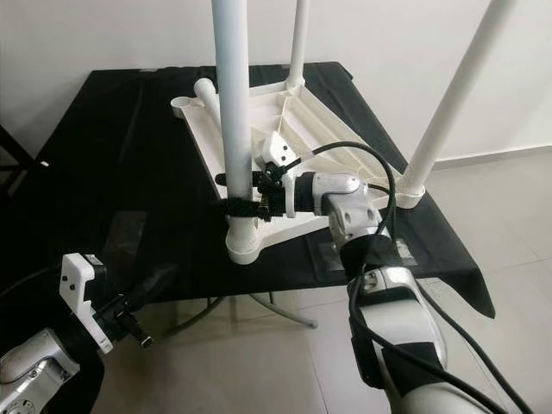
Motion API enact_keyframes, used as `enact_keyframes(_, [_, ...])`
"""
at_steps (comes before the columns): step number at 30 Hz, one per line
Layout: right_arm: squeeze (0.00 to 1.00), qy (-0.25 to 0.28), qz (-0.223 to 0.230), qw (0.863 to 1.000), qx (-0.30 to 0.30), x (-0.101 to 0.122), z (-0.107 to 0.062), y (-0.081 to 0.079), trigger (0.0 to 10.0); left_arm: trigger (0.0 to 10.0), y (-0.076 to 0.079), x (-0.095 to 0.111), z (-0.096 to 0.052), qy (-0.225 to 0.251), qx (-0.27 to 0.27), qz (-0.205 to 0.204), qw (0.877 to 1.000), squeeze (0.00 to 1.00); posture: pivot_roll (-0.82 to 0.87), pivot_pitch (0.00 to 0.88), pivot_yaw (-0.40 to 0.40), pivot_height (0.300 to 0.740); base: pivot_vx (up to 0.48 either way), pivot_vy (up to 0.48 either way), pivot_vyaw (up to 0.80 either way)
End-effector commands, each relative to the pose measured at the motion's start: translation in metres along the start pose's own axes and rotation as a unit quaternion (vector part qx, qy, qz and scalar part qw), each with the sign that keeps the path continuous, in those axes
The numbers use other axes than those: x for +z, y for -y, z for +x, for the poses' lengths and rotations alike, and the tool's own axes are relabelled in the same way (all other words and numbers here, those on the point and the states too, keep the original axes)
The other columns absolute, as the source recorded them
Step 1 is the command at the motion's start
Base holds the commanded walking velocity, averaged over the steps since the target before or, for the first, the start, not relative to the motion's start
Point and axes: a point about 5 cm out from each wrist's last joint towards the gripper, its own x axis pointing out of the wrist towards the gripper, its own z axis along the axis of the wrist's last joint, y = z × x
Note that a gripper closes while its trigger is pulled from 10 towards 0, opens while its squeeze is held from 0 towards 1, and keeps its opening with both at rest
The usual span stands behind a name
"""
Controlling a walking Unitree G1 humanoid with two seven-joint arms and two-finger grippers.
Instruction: Building children table
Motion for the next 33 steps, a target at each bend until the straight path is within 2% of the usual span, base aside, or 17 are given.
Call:
enact_keyframes(1, [0.00, 0.000, -0.008, 1.000, 0.016, 0.000, 0.000, -0.001, 0.0, 10.0, 0.002, -0.001, -0.001, -0.002, -0.001, -0.003, 1.000, 0.00, 0.05, 0.096, 0.004, 0.740, 0.000, 0.000, 0.00])
enact_keyframes(6, [0.00, -0.005, -0.004, 1.000, 0.007, -0.008, -0.006, -0.001, 0.0, 10.0, 0.002, -0.001, -0.002, -0.004, -0.002, -0.004, 1.000, 0.00, 0.05, 0.094, 0.006, 0.740, 0.000, 0.000, 0.00])
enact_keyframes(11, [0.00, -0.042, 0.024, 0.994, -0.099, -0.036, 0.001, -0.012, 0.0, 10.0, 0.001, -0.001, -0.003, -0.004, -0.001, -0.005, 1.000, 0.00, 0.04, 0.092, -0.007, 0.740, 0.000, 0.000, 0.00])
enact_keyframes(12, [0.00, -0.057, 0.064, 0.971, -0.221, -0.051, 0.014, -0.017, 0.0, 10.0, 0.000, -0.001, -0.004, -0.004, 0.000, -0.004, 1.000, 0.00, 0.04, 0.090, -0.009, 0.740, 0.000, 0.000, 0.00])
enact_keyframes(13, [0.00, -0.057, 0.064, 0.971, -0.221, -0.051, 0.014, -0.017, 0.0, 10.0, 0.000, -0.001, -0.004, -0.004, 0.000, -0.004, 1.000, 0.00, 0.04, 0.090, -0.009, 0.740, 0.000, 0.000, 0.00])
enact_keyframes(14, [0.00, -0.078, 0.117, 0.936, -0.323, -0.067, 0.023, -0.036, 0.0, 10.0, -0.001, 0.000, -0.005, -0.004, 0.000, -0.004, 1.000, 0.00, 0.02, 0.091, 0.002, 0.740, 0.000, 0.000, 0.00])
enact_keyframes(15, [0.00, -0.078, 0.117, 0.936, -0.323, -0.067, 0.023, -0.036, 0.0, 10.0, -0.001, 0.000, -0.005, -0.004, 0.000, -0.004, 1.000, 0.00, 0.02, 0.091, 0.002, 0.740, 0.000, 0.000, 0.00])
enact_keyframes(17, [0.00, -0.094, 0.142, 0.904, -0.391, -0.075, 0.036, -0.069, 0.0, 10.0, -0.004, -0.001, -0.004, -0.004, 0.000, -0.004, 1.000, 0.00, -0.01, 0.072, 0.032, 0.740, 0.000, 0.000, 0.00])
enact_keyframes(23, [0.00, -0.082, 0.116, 0.920, -0.365, -0.067, 0.047, -0.066, 0.0, 10.0, -0.006, -0.002, -0.002, -0.007, -0.006, -0.009, 1.000, 0.00, -0.01, 0.082, 0.037, 0.740, 0.000, 0.000, 0.00])
enact_keyframes(24, [0.00, -0.081, 0.114, 0.924, -0.356, -0.064, 0.049, -0.066, 6.2, 10.0, -0.006, -0.001, -0.003, -0.008, -0.005, -0.008, 1.000, 0.00, -0.01, 0.083, 0.043, 0.740, 0.000, 0.000, 0.00])
enact_keyframes(25, [0.00, -0.082, 0.112, 0.926, -0.350, -0.063, 0.051, -0.066, 6.2, 10.0, -0.006, -0.001, -0.003, -0.008, -0.005, -0.008, 1.000, 0.00, -0.01, 0.083, 0.043, 0.740, 0.000, 0.000, 0.00])
enact_keyframes(26, [0.00, -0.073, 0.112, 0.934, -0.331, -0.059, 0.055, -0.066, 10.0, 10.0, -0.007, -0.001, -0.004, -0.008, -0.003, -0.008, 1.000, 0.00, 0.00, 0.083, 0.045, 0.740, 0.000, 0.000, 0.00])
enact_keyframes(27, [0.00, -0.073, 0.112, 0.934, -0.331, -0.059, 0.055, -0.066, 10.0, 10.0, -0.007, -0.001, -0.004, -0.008, -0.003, -0.008, 1.000, 0.00, 0.00, 0.083, 0.045, 0.740, 0.000, 0.000, 0.00])
enact_keyframes(28, [0.15, -0.054, 0.113, 0.944, -0.305, -0.054, 0.058, -0.066, 10.0, 10.0, -0.007, -0.001, -0.004, -0.009, -0.003, -0.007, 1.000, 0.00, 0.00, 0.081, 0.046, 0.740, 0.000, 0.000, 0.00])
enact_keyframes(30, [0.15, -0.043, 0.117, 0.946, -0.300, -0.048, 0.060, -0.069, 10.0, 10.0, -0.007, -0.001, -0.004, -0.009, -0.003, -0.007, 1.000, 0.00, 0.00, 0.081, 0.047, 0.740, 0.000, 0.000, 0.00])
enact_keyframes(31, [1.00, -0.034, 0.113, 0.951, -0.284, -0.042, 0.060, -0.069, 10.0, 10.0, -0.007, -0.001, -0.004, -0.009, -0.003, -0.007, 1.000, 0.00, 0.00, 0.082, 0.051, 0.740, 0.000, 0.000, 0.00])
enact_keyframes(33, [1.00, -0.021, 0.097, 0.963, -0.251, -0.035, 0.057, -0.066, 10.0, 10.0, -0.007, -0.001, -0.004, -0.009, -0.003, -0.007, 1.000, 0.00, 0.00, 0.082, 0.051, 0.740, 0.000, 0.000, 0.00])
